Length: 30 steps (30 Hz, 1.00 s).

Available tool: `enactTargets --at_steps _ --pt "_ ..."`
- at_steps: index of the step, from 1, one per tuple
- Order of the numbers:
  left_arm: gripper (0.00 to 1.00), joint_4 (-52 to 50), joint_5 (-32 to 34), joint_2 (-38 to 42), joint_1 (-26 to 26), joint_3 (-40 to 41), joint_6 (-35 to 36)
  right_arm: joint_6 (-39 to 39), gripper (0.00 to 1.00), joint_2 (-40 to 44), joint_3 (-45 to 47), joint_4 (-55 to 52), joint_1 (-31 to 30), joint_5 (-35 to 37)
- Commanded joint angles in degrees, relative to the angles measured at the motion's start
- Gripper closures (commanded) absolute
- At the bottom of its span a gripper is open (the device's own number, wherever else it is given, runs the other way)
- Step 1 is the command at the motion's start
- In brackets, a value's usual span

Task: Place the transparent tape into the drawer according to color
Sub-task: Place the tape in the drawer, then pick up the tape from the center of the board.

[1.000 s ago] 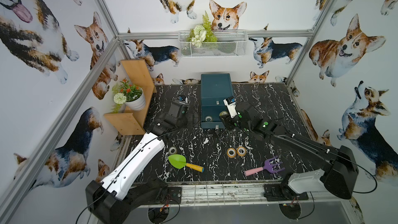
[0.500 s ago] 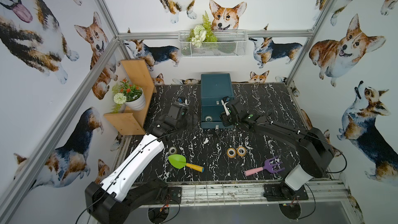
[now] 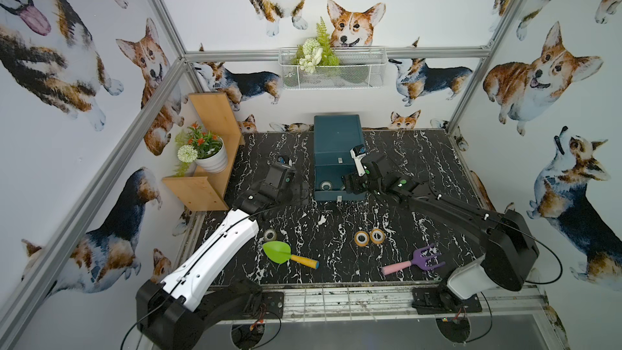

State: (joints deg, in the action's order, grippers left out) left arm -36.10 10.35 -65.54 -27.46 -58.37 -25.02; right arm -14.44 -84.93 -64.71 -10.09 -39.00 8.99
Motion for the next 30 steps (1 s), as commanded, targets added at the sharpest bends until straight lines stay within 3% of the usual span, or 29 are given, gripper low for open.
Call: enactTargets --at_steps 1,5,6,9,15,21,30 --pt "0.0 -0.19 1.97 -0.12 0.22 1.09 -2.32 -0.77 0.11 3.37 2.29 4.39 -0.15 -2.96" --pt "0.0 -0.04 3.01 0.19 0.48 3.26 -4.48 -1.39 0.08 8.74 8.54 10.58 -0.21 -7.34" --pt "0.0 0.18 3.14 0.3 0.48 3.81 -4.91 -1.47 0.01 9.77 9.99 11.92 -0.2 -8.19" --pt "0.0 0.59 3.82 0.66 0.57 5.46 -6.09 -1.81 0.0 11.73 12.72 13.69 -0.2 -10.48" --pt "0.0 0.37 5.89 -0.31 0.83 8.6 -9.54 -3.14 0.0 13.25 16.01 14.84 -0.2 -8.64" --pt "0.0 0.96 8.43 -1.63 1.46 15.51 -17.95 -3.06 0.0 14.65 17.95 15.98 -0.11 -9.4" --pt "0.14 7.8 4.07 -3.78 6.97 23.85 -23.93 -2.09 0.0 17.48 19.53 15.63 -0.02 -8.41"
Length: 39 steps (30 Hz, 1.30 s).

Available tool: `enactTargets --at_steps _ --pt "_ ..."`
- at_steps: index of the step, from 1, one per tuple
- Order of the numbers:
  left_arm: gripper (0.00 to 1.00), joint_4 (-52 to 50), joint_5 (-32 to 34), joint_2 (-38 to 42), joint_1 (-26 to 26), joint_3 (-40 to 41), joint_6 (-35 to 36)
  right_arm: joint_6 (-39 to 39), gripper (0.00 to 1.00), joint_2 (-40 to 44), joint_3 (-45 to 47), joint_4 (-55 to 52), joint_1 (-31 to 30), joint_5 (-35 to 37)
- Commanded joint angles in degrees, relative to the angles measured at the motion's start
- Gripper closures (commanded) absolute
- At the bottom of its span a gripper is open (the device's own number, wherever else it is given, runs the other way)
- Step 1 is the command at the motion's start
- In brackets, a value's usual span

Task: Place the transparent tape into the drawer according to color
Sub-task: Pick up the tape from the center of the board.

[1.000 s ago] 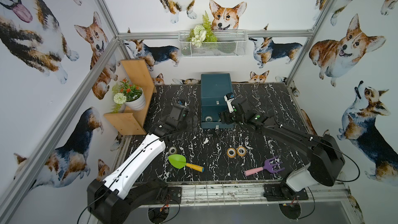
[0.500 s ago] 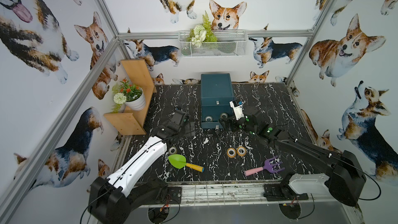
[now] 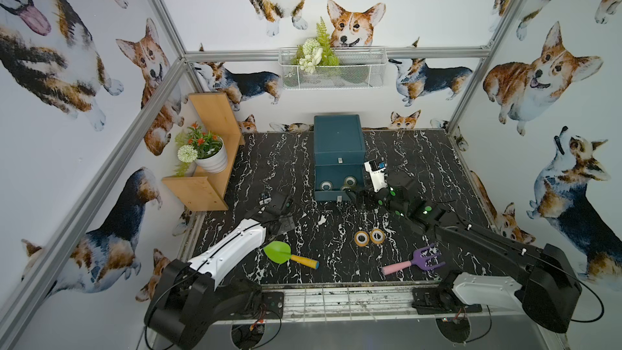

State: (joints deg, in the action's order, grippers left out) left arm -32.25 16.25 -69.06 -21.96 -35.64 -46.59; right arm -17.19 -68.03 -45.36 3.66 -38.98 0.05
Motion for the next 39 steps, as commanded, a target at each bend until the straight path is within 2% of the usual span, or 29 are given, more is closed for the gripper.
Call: enactTargets --at_steps 1,9,18,23,32,39 --pt "0.14 4.25 -2.37 -0.5 2.27 1.44 -2.62 0.71 0.0 0.7 0.19 1.71 0.04 0.82" --pt "0.15 3.02 -2.52 1.25 4.94 3.09 -2.7 0.78 0.0 -0.17 0.01 1.87 0.4 0.6" --pt "0.18 5.46 -6.08 -2.44 4.99 4.75 -2.63 0.45 0.0 -0.67 -0.69 1.97 0.84 0.68" --pt "0.24 5.58 -8.28 -2.82 5.06 5.18 -2.36 0.23 0.0 -0.79 -0.6 1.96 1.27 1.09" --pt "0.44 6.76 -10.56 -3.0 5.05 5.15 -0.97 -0.1 0.0 -0.79 -0.53 2.05 1.61 1.66" --pt "0.48 5.33 -10.71 -1.67 4.92 3.16 0.26 -0.29 0.0 -0.83 -0.31 2.23 1.86 1.61"
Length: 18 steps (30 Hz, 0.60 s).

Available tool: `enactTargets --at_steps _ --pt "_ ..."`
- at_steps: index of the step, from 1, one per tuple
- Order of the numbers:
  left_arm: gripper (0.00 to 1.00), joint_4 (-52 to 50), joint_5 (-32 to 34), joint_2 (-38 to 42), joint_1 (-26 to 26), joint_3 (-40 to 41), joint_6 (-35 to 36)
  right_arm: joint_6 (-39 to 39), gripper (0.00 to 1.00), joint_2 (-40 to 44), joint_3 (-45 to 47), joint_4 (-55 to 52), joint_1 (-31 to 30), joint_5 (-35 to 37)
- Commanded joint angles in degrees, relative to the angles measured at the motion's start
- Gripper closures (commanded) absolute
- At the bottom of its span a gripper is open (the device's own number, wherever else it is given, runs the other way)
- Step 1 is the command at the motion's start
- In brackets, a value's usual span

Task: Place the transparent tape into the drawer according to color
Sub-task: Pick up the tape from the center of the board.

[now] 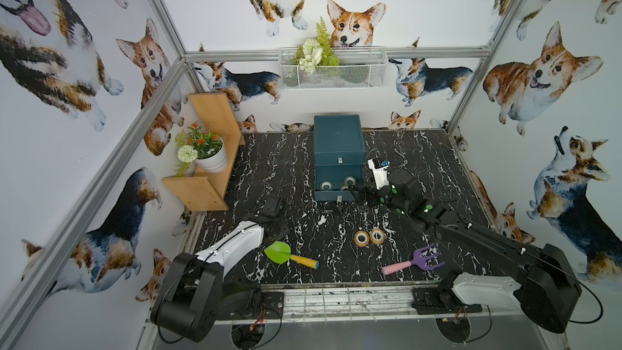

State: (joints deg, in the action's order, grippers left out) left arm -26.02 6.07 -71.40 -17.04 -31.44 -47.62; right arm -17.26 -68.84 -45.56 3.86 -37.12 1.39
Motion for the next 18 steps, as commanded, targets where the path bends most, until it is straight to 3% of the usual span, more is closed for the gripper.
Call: enactTargets --at_steps 1,9,18 --pt "0.48 -1.32 -0.52 0.97 0.02 -1.39 1.51 -0.33 0.0 -0.07 -0.12 2.03 0.12 0.45" --pt "0.49 -8.79 -1.69 6.96 -0.41 -9.35 4.69 -0.76 0.0 -0.26 -0.14 2.12 0.64 0.24" --pt "0.49 -17.08 -3.08 9.19 -2.2 -27.25 9.18 -1.38 0.0 -0.33 0.03 2.05 0.91 0.63"
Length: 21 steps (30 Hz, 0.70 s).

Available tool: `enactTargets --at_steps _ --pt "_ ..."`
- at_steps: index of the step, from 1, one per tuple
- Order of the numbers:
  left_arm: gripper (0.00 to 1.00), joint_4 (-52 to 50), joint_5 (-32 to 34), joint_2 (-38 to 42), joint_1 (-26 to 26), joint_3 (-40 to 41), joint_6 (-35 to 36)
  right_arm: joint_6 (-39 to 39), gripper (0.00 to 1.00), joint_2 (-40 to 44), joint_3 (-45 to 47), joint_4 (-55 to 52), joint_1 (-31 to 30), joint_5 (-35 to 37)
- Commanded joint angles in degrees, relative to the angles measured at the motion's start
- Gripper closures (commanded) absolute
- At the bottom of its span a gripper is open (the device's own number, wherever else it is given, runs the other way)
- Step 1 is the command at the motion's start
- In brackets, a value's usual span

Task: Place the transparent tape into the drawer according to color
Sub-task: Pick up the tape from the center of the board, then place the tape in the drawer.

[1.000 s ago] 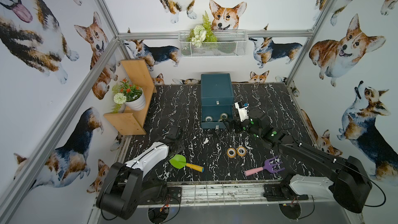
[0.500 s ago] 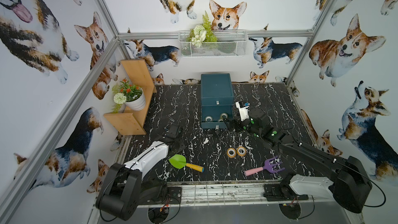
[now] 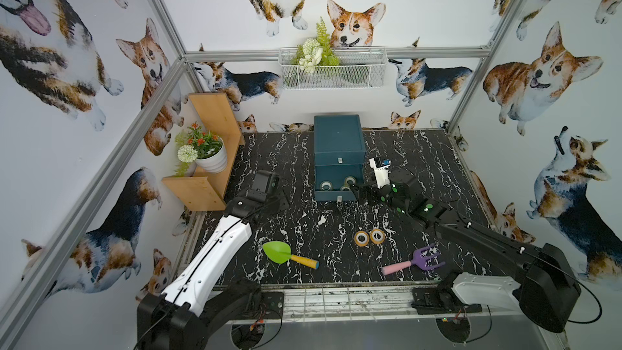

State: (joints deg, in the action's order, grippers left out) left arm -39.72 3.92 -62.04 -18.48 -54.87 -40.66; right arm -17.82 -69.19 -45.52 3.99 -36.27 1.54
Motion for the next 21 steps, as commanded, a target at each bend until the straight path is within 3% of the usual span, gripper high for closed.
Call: enactTargets --at_steps 1,6,15,21 --pt "0.49 -3.68 -0.94 -0.56 -1.52 -6.1 2.47 -0.89 0.0 -0.02 0.01 1.9 0.06 0.56" --pt "0.49 -0.49 -1.47 -4.7 -8.0 -14.34 2.08 -1.48 0.0 0.82 0.88 1.4 0.13 2.49" --pt "0.49 7.46 -0.1 -24.42 -20.83 -24.18 3.28 -2.96 0.0 6.04 3.65 -0.71 0.76 5.96" --pt "0.48 7.76 -0.48 -36.4 -22.02 -31.31 5.63 -3.59 0.0 10.36 5.5 -2.66 1.11 6.28"
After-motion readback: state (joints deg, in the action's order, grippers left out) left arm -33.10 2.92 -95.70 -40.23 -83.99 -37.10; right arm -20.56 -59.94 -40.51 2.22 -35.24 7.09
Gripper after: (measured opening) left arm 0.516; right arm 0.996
